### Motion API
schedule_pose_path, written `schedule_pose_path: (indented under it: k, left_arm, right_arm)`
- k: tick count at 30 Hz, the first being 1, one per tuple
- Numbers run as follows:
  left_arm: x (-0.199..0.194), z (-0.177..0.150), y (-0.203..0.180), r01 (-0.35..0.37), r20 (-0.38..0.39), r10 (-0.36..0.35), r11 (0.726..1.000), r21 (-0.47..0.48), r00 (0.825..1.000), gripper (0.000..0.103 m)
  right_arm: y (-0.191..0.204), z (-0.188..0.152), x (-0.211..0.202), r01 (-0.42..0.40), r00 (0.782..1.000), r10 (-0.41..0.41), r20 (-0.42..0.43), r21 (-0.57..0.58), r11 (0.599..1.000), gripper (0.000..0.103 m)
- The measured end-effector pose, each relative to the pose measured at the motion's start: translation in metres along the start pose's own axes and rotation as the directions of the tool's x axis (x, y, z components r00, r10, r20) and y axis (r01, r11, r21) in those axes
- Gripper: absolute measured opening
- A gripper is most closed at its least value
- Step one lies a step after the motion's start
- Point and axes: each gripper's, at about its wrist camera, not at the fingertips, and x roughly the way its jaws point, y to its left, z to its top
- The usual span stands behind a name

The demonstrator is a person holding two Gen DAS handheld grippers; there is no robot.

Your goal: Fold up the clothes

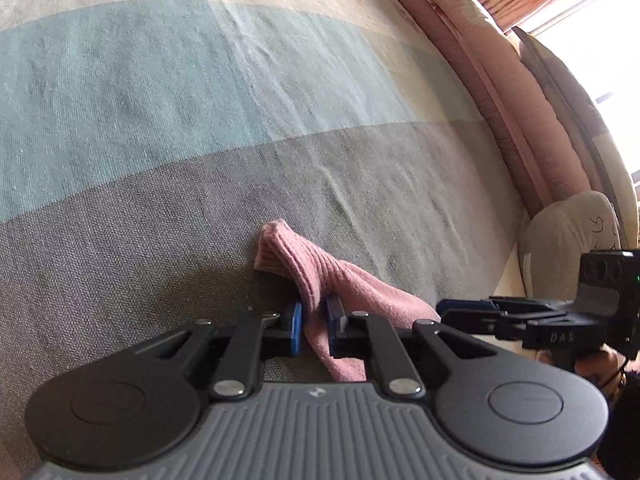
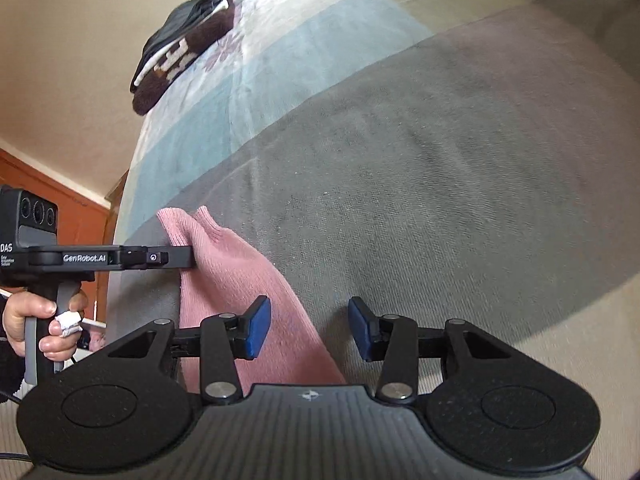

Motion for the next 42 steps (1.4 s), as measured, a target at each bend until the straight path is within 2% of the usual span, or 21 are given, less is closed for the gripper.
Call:
schedule_pose_path:
  k: [2, 3, 7, 8, 10, 11, 13, 15, 21, 22, 25, 26, 28, 30, 34, 36, 38, 40, 42]
  left_arm:
    - [-0.001, -0.001, 0.003, 0.016, 0.000, -0.016, 1.000, -0.016, 1.000, 0.009]
    - [-0.002, -0.002, 0.006, 0.024, 0.001, -0.024, 0.999, -0.027, 1.000, 0.009]
    - [-0.004, -0.002, 0.012, 0.045, 0.006, -0.045, 0.998, -0.051, 0.999, 0.009]
    - [-0.004, -0.001, 0.012, 0.046, 0.008, -0.045, 0.998, -0.049, 0.999, 0.008]
    - [0.000, 0.004, 0.008, 0.047, 0.022, -0.047, 0.998, -0.031, 0.999, 0.004]
    - [-0.001, 0.008, 0.004, 0.054, 0.031, -0.054, 0.998, -0.016, 0.998, 0.004]
    - [-0.004, 0.016, -0.004, 0.069, 0.044, -0.070, 0.997, 0.019, 0.997, 0.004]
    - [-0.008, 0.026, -0.013, 0.087, 0.059, -0.090, 0.995, 0.047, 0.994, 0.004]
    - [-0.007, 0.056, -0.033, 0.130, 0.130, -0.142, 0.987, 0.095, 0.981, 0.004]
    - [-0.001, 0.059, -0.036, 0.114, 0.127, -0.127, 0.987, 0.110, 0.984, 0.004]
    - [0.030, 0.062, -0.041, -0.031, 0.042, 0.024, 0.985, 0.168, 0.999, 0.005]
    - [0.034, 0.061, -0.044, -0.100, 0.040, 0.094, 0.974, 0.205, 0.995, 0.006]
    - [0.027, 0.056, -0.049, -0.133, 0.074, 0.117, 0.954, 0.269, 0.990, 0.009]
    - [0.019, 0.051, -0.054, -0.171, 0.097, 0.147, 0.928, 0.331, 0.984, 0.010]
    - [0.010, 0.039, -0.068, -0.211, 0.084, 0.194, 0.876, 0.433, 0.977, 0.012]
    - [0.008, 0.032, -0.079, -0.208, 0.066, 0.201, 0.854, 0.477, 0.977, 0.024]
    - [0.011, 0.023, -0.096, -0.172, 0.035, 0.182, 0.828, 0.533, 0.983, 0.037]
    - [0.013, 0.013, -0.113, -0.134, 0.002, 0.164, 0.798, 0.588, 0.986, 0.038]
    - [0.020, -0.004, -0.136, -0.075, -0.048, 0.142, 0.744, 0.664, 0.989, 0.041]
  right_arm:
    - [-0.006, 0.013, 0.009, -0.092, 0.995, 0.094, -0.044, 0.042, 0.995, 0.057]
    - [-0.009, 0.017, 0.014, -0.141, 0.986, 0.146, -0.077, 0.071, 0.988, 0.057]
    - [-0.011, 0.028, 0.037, -0.242, 0.952, 0.263, -0.159, 0.138, 0.960, 0.056]
    - [-0.011, 0.030, 0.041, -0.251, 0.948, 0.275, -0.162, 0.155, 0.956, 0.053]
    - [-0.007, 0.036, 0.043, -0.213, 0.961, 0.232, -0.152, 0.136, 0.968, 0.017]
    - [-0.002, 0.038, 0.042, -0.175, 0.972, 0.188, -0.140, 0.101, 0.979, 0.006]
    - [0.007, 0.043, 0.036, -0.119, 0.986, 0.125, -0.109, 0.058, 0.991, 0.006]
    - [0.013, 0.050, 0.023, -0.093, 0.994, 0.095, -0.061, 0.039, 0.995, 0.006]
    - [0.010, 0.071, -0.020, -0.018, 0.996, 0.018, 0.089, 0.007, 1.000, 0.006]
    - [0.009, 0.072, -0.022, 0.017, 0.993, -0.017, 0.114, 0.004, 1.000, 0.006]
    - [-0.002, 0.071, -0.025, 0.113, 0.976, -0.124, 0.180, 0.068, 0.991, 0.009]
    - [-0.006, 0.071, -0.027, 0.139, 0.968, -0.156, 0.198, 0.097, 0.986, 0.012]
    - [-0.013, 0.063, -0.038, 0.136, 0.958, -0.168, 0.234, 0.148, 0.980, 0.015]
    - [-0.017, 0.046, -0.057, 0.139, 0.950, -0.171, 0.263, 0.136, 0.981, 0.020]
    - [-0.029, -0.005, -0.087, 0.245, 0.944, -0.263, 0.201, 0.111, 0.963, 0.022]
    - [-0.039, -0.038, -0.101, 0.276, 0.946, -0.290, 0.143, 0.111, 0.955, 0.029]
    - [-0.050, -0.074, -0.114, 0.306, 0.944, -0.318, 0.088, 0.127, 0.944, 0.034]
    - [-0.061, -0.109, -0.128, 0.327, 0.939, -0.341, 0.054, 0.175, 0.929, 0.035]
    - [-0.071, -0.144, -0.143, 0.324, 0.938, -0.344, 0.043, 0.242, 0.915, 0.035]
